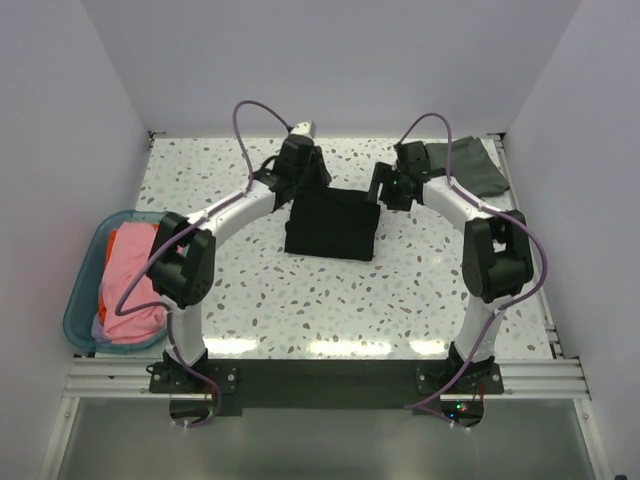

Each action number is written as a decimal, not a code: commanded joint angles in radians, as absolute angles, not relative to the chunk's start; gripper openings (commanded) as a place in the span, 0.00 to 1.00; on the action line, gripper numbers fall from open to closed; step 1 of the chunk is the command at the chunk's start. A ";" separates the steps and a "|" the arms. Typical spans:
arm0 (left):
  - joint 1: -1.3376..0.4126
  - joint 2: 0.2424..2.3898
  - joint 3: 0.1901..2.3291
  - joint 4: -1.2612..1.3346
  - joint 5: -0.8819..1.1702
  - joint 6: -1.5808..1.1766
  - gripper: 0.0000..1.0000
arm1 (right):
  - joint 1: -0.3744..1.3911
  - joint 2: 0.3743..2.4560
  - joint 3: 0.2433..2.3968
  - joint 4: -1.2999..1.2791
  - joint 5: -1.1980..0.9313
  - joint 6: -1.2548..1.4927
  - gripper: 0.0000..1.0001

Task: Fold and stack the t-shirts
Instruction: Fold the tshirt, then neatly place the folded tshirt to the corner

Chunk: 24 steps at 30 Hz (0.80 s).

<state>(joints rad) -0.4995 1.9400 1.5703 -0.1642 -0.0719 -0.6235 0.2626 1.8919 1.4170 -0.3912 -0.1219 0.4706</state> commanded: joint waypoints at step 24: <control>-0.791 2.063 1.411 -0.189 -0.098 -0.666 0.24 | 0.328 2.031 1.269 -0.272 -0.114 0.503 0.68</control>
